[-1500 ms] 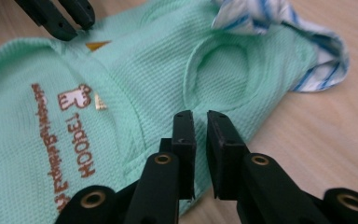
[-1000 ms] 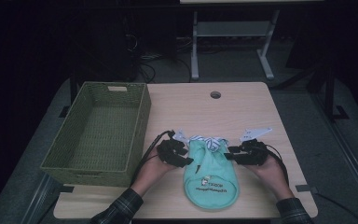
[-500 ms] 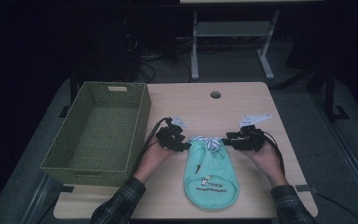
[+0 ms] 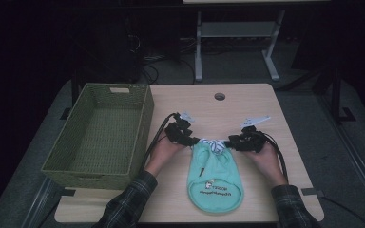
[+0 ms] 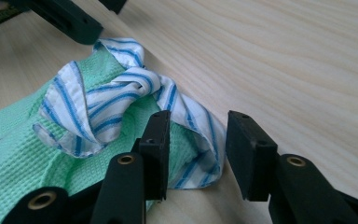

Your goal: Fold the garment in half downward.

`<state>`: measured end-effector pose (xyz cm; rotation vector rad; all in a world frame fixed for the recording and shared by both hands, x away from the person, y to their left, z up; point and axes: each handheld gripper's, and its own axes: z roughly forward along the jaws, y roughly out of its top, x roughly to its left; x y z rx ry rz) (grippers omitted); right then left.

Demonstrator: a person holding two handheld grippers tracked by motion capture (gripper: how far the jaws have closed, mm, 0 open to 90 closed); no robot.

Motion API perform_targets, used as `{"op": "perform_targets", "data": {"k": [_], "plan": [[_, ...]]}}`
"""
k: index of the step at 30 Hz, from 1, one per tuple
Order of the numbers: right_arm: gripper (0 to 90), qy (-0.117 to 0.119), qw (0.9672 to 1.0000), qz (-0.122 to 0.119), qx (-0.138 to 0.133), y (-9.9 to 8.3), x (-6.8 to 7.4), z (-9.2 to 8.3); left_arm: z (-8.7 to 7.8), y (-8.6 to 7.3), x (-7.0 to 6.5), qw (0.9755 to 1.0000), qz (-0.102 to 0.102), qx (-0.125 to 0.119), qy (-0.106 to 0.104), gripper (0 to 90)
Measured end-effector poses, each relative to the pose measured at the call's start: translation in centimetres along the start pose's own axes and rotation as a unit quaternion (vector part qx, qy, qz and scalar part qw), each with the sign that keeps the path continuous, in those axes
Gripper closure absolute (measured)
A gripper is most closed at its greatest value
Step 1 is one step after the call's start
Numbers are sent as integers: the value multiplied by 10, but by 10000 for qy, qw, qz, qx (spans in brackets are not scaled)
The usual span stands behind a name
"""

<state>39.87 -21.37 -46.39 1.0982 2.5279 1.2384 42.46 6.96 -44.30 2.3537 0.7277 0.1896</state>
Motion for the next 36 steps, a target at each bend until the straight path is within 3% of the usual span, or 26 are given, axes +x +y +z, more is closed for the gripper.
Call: {"op": "perform_targets", "data": {"k": [6, 9, 15, 16, 20, 25, 29, 36], "plan": [[619, 15, 9999, -27, 132, -3, 2, 9, 15, -4, -3, 9995, 132, 285, -69, 527], [663, -102, 9994, -282, 179, -5, 4, 11, 16, -4, -6, 9993, 244, 285, -51, 578], [756, -313, 9981, -459, 259, -5, 10, 11, 17, -4, -8, 9989, 375, 233, -164, 717], [807, -346, 9980, -440, 290, -4, 11, 11, 17, -4, -8, 9988, 389, 223, -192, 777], [845, -230, 9990, -256, 285, -4, 8, 11, 17, -3, -11, 9982, 497, 279, -212, 828], [863, -214, 9992, -169, 306, -4, 8, 10, 16, 0, -15, 9978, 526, 395, -26, 852], [865, -113, 9995, -96, 269, -3, 4, 8, 12, 0, -11, 9989, 348, 298, -126, 856], [865, -173, 9997, -147, 55, 4, 7, -6, -7, 7, -12, 9991, 418, -79, -21, 857]]}}
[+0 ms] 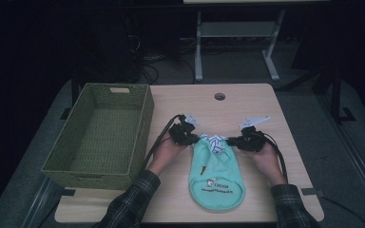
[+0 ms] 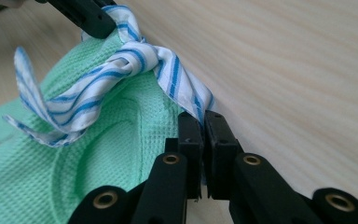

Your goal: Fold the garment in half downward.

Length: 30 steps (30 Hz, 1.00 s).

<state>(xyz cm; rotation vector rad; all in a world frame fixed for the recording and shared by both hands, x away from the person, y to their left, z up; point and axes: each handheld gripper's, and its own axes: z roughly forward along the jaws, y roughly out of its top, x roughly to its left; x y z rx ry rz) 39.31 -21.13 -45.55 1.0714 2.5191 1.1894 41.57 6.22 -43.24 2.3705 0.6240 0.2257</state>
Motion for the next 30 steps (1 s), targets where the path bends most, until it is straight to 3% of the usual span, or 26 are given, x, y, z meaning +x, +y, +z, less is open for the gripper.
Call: {"op": "perform_targets", "data": {"k": [7, 15, 18, 21, 22, 25, 30], "plan": [[864, -133, 9992, -279, -268, 9, 7, -17, -18, 9, -7, 9992, 190, -278, 194, 856], [862, -266, 9973, -408, -543, 21, 11, -35, -34, 22, -10, 9970, 389, -579, 329, 855], [860, -344, 9959, -519, -650, 29, 14, -43, -45, 30, -8, 9948, 417, -827, 414, 853], [859, -397, 9929, -593, -955, 38, 15, -54, -54, 35, -8, 9919, 457, -1063, 519, 851], [859, -408, 9923, -609, -998, 38, 16, -55, -55, 35, -9, 9920, 458, -1062, 511, 851], [858, -471, 9912, -793, -954, 31, 23, -51, -53, 28, -17, 9922, 710, -891, 515, 849], [852, -483, 9904, -959, -871, 17, 30, -48, -49, 19, -26, 9923, 866, -777, 423, 843]]}}
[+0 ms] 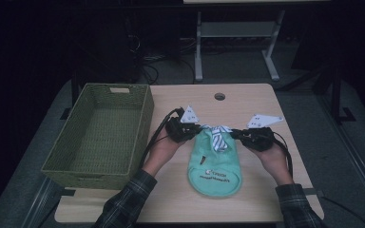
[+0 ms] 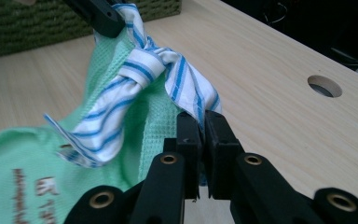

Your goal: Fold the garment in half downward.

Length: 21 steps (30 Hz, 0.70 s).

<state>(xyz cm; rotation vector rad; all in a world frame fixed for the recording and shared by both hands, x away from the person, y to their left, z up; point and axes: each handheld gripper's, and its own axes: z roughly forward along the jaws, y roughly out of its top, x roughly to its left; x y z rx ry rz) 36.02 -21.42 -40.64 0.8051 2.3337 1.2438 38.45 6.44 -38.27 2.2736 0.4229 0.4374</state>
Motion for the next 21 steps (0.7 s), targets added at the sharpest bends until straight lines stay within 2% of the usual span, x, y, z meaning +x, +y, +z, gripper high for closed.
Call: {"op": "perform_targets", "data": {"k": [2, 5, 8, 11, 13, 15, 18, 21], "plan": [[853, -42, 10000, -84, 33, 0, 3, -2, -1, 2, 1, 10000, 52, -31, 48, 843], [853, -186, 9997, -156, -71, 8, -1, -4, -3, 9, 6, 9997, 20, -166, 185, 843], [852, -226, 9996, -27, -194, 13, -4, -5, -3, 10, 3, 9997, 52, -143, 183, 840], [852, -236, 9994, -225, 68, 5, 3, 3, 6, -1, -8, 9995, 266, 75, 160, 840], [852, -213, 9991, -260, 260, -5, 7, 9, 11, -6, -8, 9995, 229, 173, 89, 839], [851, -196, 9993, -171, 266, -7, 8, 9, 12, -7, -8, 9996, 223, 137, 73, 838], [849, -231, 9992, -257, 204, -6, 8, 6, 8, -2, -9, 9993, 328, 11, 152, 837], [849, -307, 9990, -315, 114, -1, 5, 4, 5, 5, -3, 9988, 379, -80, 284, 837]]}}
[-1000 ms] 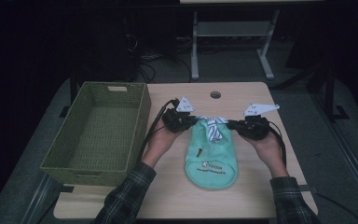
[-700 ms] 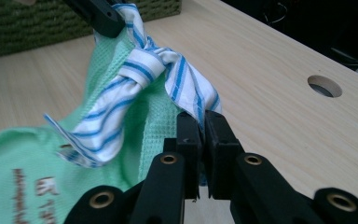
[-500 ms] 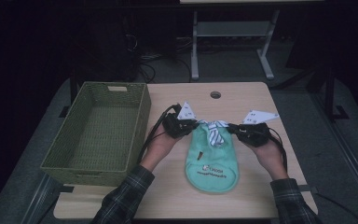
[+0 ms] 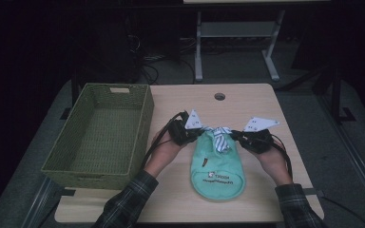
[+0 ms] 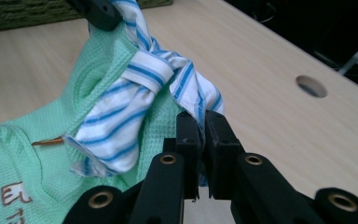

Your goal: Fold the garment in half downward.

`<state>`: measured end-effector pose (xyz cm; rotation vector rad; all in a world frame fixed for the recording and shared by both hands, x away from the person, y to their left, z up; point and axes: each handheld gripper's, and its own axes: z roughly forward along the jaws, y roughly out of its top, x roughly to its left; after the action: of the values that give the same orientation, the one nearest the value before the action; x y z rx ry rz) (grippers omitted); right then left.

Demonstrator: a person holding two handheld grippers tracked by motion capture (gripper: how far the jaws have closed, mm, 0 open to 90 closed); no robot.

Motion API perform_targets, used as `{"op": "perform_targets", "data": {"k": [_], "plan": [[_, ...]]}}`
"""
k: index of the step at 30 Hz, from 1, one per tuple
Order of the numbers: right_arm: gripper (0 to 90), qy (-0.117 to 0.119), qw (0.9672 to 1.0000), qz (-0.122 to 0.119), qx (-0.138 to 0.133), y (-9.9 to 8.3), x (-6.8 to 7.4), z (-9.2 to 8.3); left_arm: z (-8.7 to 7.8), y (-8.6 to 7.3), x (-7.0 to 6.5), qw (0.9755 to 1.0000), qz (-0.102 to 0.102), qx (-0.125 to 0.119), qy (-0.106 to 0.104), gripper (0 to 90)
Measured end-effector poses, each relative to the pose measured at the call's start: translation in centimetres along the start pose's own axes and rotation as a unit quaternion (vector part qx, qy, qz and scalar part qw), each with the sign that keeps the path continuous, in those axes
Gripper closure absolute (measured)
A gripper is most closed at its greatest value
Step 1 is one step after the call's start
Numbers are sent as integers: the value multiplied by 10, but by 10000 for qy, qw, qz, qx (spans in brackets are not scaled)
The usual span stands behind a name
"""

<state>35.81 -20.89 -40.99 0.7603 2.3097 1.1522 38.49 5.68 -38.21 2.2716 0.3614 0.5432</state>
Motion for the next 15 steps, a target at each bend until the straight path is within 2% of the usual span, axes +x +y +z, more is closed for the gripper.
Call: {"op": "perform_targets", "data": {"k": [3, 7, 8, 12, 15], "plan": [[844, -86, 9998, 73, -151, 6, -4, -3, -4, 3, 1, 9999, -33, -117, 28, 836], [838, -35, 9999, -51, -89, 2, 7, -6, -7, -1, -14, 9996, 257, -50, -42, 826], [837, -22, 9999, -94, -58, -1, 8, -6, -7, -2, -16, 9997, 228, -77, -79, 826], [831, 62, 10000, -66, -3, -8, 16, -9, -11, -9, -26, 9992, 361, -47, -172, 821], [829, 90, 9999, -143, -14, -10, 22, -12, -16, -11, -29, 9989, 441, -88, -152, 820]]}}
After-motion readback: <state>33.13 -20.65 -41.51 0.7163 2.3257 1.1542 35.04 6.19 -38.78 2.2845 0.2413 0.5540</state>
